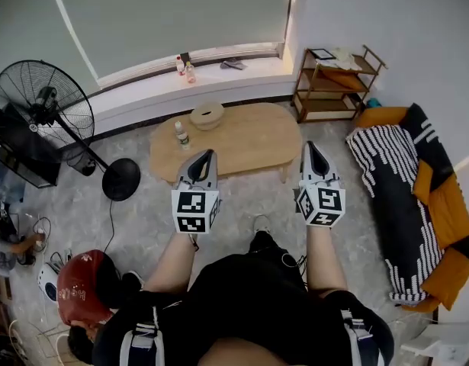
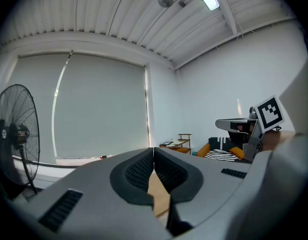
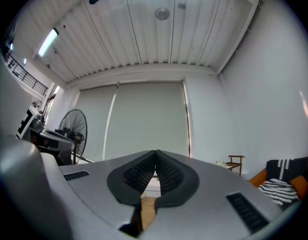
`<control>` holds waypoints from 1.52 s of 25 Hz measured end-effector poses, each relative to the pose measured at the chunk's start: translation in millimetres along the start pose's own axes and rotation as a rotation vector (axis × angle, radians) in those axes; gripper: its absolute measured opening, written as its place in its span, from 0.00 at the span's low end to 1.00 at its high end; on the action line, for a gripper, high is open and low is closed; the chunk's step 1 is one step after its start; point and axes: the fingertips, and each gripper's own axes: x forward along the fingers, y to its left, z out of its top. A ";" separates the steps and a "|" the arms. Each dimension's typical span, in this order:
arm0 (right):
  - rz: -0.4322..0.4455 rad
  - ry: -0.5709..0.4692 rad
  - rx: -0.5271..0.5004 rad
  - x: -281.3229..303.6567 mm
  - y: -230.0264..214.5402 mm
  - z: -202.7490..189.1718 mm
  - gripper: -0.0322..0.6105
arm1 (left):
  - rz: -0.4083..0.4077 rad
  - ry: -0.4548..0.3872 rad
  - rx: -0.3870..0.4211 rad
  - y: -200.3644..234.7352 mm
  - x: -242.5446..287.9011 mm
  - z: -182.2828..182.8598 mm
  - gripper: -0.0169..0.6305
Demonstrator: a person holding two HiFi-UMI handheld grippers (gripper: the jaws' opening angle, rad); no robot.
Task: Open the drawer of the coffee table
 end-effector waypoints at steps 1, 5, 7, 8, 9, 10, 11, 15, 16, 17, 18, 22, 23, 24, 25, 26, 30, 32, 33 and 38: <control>0.008 0.004 0.003 23.4 -14.1 -3.6 0.08 | 0.005 0.005 -0.002 1.2 26.2 1.8 0.06; 0.047 0.037 0.007 121.6 -69.4 -19.5 0.08 | 0.021 0.020 -0.010 7.7 135.4 12.5 0.06; 0.072 0.059 0.011 168.5 -93.5 -25.6 0.08 | 0.023 0.029 -0.019 11.8 186.1 21.6 0.06; 0.085 0.068 0.012 190.4 -103.9 -28.7 0.08 | 0.026 0.031 -0.022 14.6 208.8 25.6 0.06; 0.098 0.077 0.012 210.3 -113.1 -32.4 0.08 | 0.033 0.032 -0.025 17.7 228.8 28.0 0.06; 0.110 0.084 0.012 227.6 -121.1 -36.8 0.08 | 0.044 0.035 -0.026 20.7 245.8 27.9 0.06; 0.120 0.091 0.013 242.5 -128.1 -41.6 0.08 | 0.057 0.042 -0.029 23.8 260.0 25.3 0.06; 0.145 0.120 0.020 285.8 -146.6 -59.4 0.08 | 0.124 0.085 -0.081 39.3 294.4 7.0 0.06; 0.150 0.128 0.021 293.8 -148.0 -63.1 0.08 | 0.138 0.093 -0.100 44.4 299.1 3.0 0.06; 0.156 0.138 0.023 301.2 -148.6 -66.9 0.08 | 0.146 0.103 -0.116 49.5 303.3 -1.2 0.06; 0.160 0.148 0.027 307.7 -149.0 -71.0 0.08 | 0.149 0.115 -0.129 53.9 307.1 -5.8 0.06; 0.171 0.168 0.042 326.3 -152.8 -82.8 0.08 | 0.161 0.161 -0.132 67.0 318.8 -20.5 0.06; 0.176 0.172 0.042 328.1 -153.7 -85.7 0.08 | 0.167 0.173 -0.129 67.8 319.4 -24.9 0.06; 0.182 0.178 0.044 328.9 -154.5 -89.8 0.08 | 0.173 0.184 -0.127 67.6 318.7 -29.9 0.06; 0.189 0.188 0.046 330.0 -155.1 -95.3 0.08 | 0.180 0.193 -0.126 67.4 317.7 -34.9 0.06; 0.197 0.198 0.049 332.3 -155.4 -101.5 0.08 | 0.188 0.200 -0.125 68.2 317.4 -39.7 0.06; 0.213 0.226 0.040 344.4 -153.8 -124.2 0.08 | 0.202 0.226 -0.145 72.7 321.9 -62.1 0.06; 0.219 0.245 0.028 345.6 -151.7 -136.4 0.08 | 0.203 0.238 -0.151 73.2 321.9 -73.7 0.06; 0.223 0.255 0.021 345.5 -150.5 -142.8 0.08 | 0.204 0.246 -0.155 74.1 321.6 -80.0 0.06; 0.264 0.316 -0.012 332.4 -139.0 -177.8 0.08 | 0.194 0.307 -0.199 74.7 308.7 -124.3 0.06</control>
